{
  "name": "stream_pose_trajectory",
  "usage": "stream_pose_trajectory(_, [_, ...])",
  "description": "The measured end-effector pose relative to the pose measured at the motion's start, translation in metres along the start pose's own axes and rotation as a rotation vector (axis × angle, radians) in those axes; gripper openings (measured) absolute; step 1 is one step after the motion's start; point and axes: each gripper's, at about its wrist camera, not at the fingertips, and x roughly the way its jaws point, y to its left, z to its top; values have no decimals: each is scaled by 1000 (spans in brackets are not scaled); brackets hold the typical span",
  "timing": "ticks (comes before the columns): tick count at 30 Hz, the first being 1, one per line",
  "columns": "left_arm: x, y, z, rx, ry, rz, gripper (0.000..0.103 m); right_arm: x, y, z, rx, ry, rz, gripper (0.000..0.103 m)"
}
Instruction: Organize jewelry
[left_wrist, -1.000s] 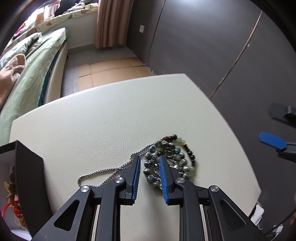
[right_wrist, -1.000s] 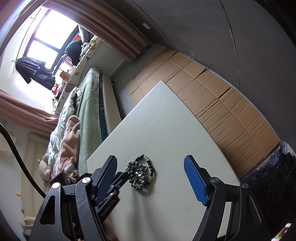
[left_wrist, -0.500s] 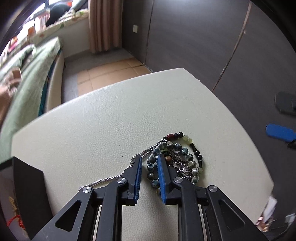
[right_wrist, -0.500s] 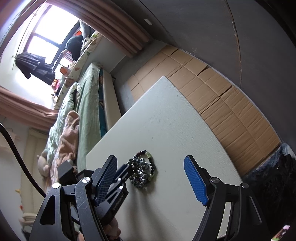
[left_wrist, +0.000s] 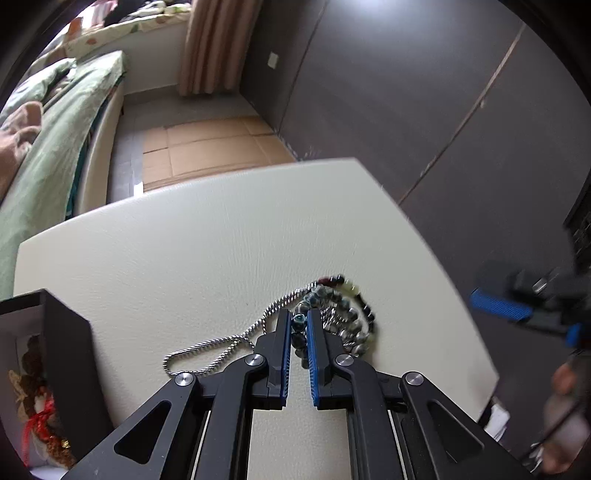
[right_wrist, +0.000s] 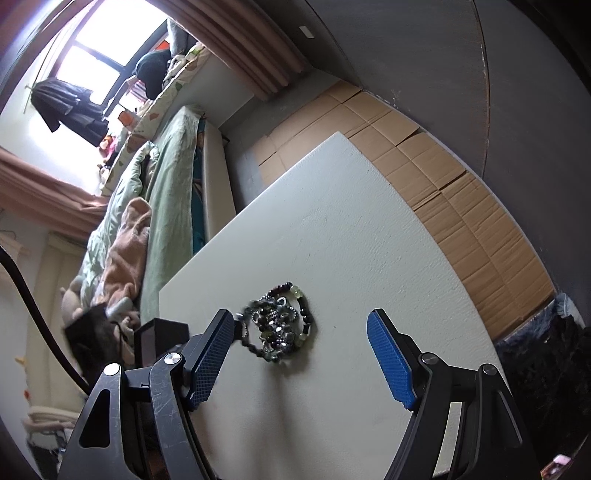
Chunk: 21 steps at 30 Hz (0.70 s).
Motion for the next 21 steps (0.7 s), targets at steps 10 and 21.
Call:
stream_pose_trajectory(10, [-45,6,1,-56,-94,-60,8,9,8,-8,-55,20,-27,75])
stream_pose_trajectory(21, [-75,24,1,-95,-151,-68,8,43,27,-12,-180,57,-130,42])
